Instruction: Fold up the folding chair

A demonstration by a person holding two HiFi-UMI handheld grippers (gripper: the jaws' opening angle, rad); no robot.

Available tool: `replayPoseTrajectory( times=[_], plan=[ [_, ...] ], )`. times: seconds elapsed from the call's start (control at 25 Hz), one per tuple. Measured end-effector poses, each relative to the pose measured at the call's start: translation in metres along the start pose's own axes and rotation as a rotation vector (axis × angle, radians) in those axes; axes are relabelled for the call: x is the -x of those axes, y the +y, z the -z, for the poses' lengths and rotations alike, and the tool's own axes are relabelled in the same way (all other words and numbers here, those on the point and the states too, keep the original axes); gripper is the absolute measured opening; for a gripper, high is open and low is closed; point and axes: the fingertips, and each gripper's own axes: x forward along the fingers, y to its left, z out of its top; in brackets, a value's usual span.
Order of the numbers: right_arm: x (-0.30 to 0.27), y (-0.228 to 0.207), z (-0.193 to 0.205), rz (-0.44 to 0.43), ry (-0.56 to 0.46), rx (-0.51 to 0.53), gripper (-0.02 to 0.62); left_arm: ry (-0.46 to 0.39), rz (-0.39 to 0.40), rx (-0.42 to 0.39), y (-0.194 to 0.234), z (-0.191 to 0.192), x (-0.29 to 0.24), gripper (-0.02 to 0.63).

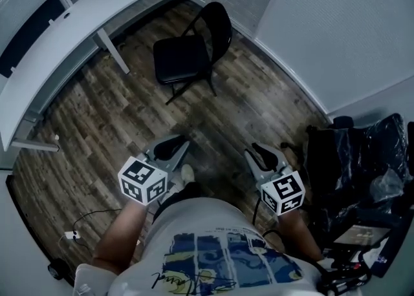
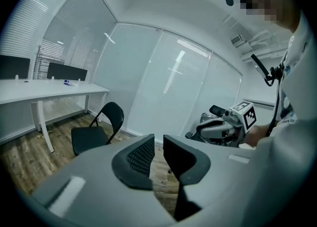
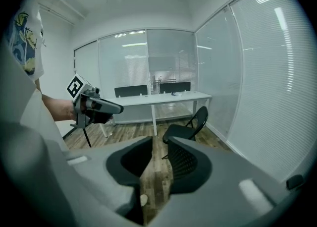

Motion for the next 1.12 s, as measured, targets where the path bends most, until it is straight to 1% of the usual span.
replayPoseTrajectory(
  times=[0.2, 0.44, 0.64, 0.88, 1.12],
  plan=[
    [-0.036, -0.013, -0.027, 0.007, -0.019, 0.007, 0.086, 0.008, 0.001, -0.018, 0.038, -0.017, -0.015, 0.061],
    [-0.072, -0.044, -0.036, -0.026, -0.009, 0.001, 0.101, 0.018, -0.035, 0.02, 0.066, -0.021, -0.043, 0.071],
    [-0.103, -0.074, -0.051, -0.086, 0.006, 0.03, 0.106, 0.016, -0.093, 0.049, 0.085, -0.031, -0.067, 0.071],
    [-0.128, -0.131, -0.078, -0.16, -0.002, 0.082, 0.107, -0.027, -0.171, 0.067, 0.091, -0.063, -0.108, 0.071],
    [-0.148, -0.185, -0.078, -0.208, 0.008, 0.094, 0.107, -0.042, -0.247, 0.073, 0.091, -0.076, -0.146, 0.071]
  ],
)
